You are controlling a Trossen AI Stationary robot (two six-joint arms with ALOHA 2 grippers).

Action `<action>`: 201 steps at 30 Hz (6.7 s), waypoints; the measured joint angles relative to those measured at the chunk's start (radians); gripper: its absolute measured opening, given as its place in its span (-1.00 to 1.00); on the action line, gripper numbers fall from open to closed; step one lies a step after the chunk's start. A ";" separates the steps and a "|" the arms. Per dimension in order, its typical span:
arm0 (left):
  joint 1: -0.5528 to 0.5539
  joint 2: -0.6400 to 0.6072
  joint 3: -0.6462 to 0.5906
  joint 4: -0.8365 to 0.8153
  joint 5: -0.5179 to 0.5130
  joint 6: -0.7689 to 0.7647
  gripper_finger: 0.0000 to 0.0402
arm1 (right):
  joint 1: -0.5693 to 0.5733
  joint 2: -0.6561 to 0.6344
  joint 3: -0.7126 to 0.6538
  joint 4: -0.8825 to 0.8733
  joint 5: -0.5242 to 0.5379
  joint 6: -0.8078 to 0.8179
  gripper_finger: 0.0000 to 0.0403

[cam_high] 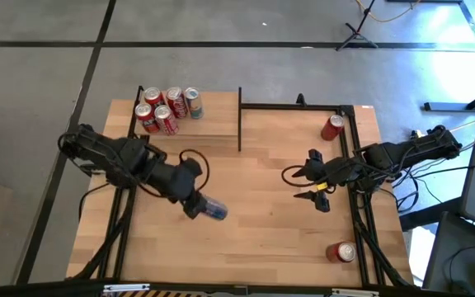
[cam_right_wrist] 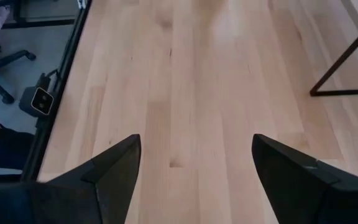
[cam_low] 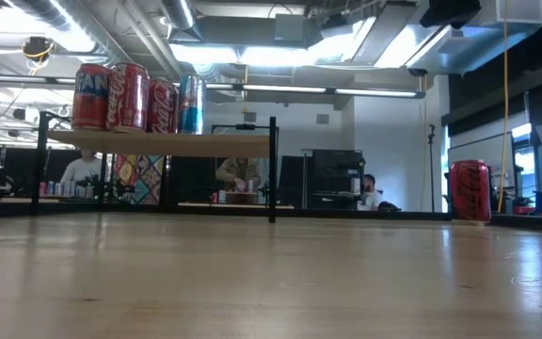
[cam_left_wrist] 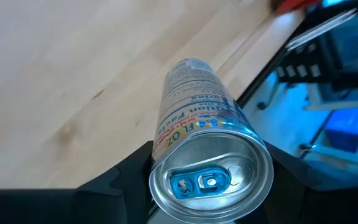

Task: Place canned beverage on shelf
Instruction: Put the blue soda can on the shelf aligned with the other blue soda can, then put the top red-black soda can on the shelf

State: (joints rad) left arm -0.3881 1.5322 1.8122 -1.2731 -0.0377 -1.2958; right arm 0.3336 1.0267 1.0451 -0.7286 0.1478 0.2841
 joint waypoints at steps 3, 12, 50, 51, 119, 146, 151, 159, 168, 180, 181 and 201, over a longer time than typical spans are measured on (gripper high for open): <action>0.036 0.000 0.044 0.001 -0.020 0.046 0.05 | 0.000 0.000 0.000 0.024 0.036 -0.008 0.46; 0.125 0.008 0.070 0.081 -0.069 0.172 0.05 | -0.030 0.054 0.001 0.372 0.178 -0.127 0.46; 0.166 0.013 0.068 0.149 -0.376 0.332 0.05 | -0.186 0.387 0.001 0.839 -0.116 -0.105 -0.95; 0.167 0.013 0.068 0.149 -0.384 0.337 0.05 | -0.185 0.394 0.001 0.843 -0.117 -0.105 -0.95; 0.743 0.013 -0.119 -0.092 -0.449 0.540 0.38 | -0.183 0.334 0.000 0.539 -0.106 -0.133 -0.95; 0.678 -0.037 0.188 -0.104 -0.324 0.898 0.41 | -0.223 0.334 0.183 0.319 0.230 -0.261 -0.95; 0.632 -0.133 0.108 -0.073 -0.306 0.979 0.41 | -0.343 0.333 0.364 -0.015 0.366 -0.258 -0.95; 0.574 -0.363 -0.185 0.222 -0.195 1.061 0.41 | -0.668 0.333 0.462 -0.411 0.378 -0.240 -0.95; 0.573 -0.469 -0.357 0.392 -0.158 1.055 0.41 | -1.069 0.333 0.462 -0.601 0.150 -0.269 -0.24; 0.573 -0.451 -0.363 0.415 -0.138 1.036 0.41 | -1.309 0.422 0.461 -0.613 0.031 -0.266 0.96; 0.573 -0.451 -0.363 0.415 -0.127 1.036 0.41 | -1.309 0.427 0.461 -0.610 0.036 -0.266 0.95; 0.573 -0.452 -0.363 0.415 -0.046 1.044 0.41 | -1.309 0.670 0.461 -0.834 0.095 -0.129 0.72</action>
State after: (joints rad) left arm 0.1847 1.0805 1.4494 -0.8584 -0.0834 -0.2514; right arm -0.9756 1.6964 1.5063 -1.5626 0.2432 0.1551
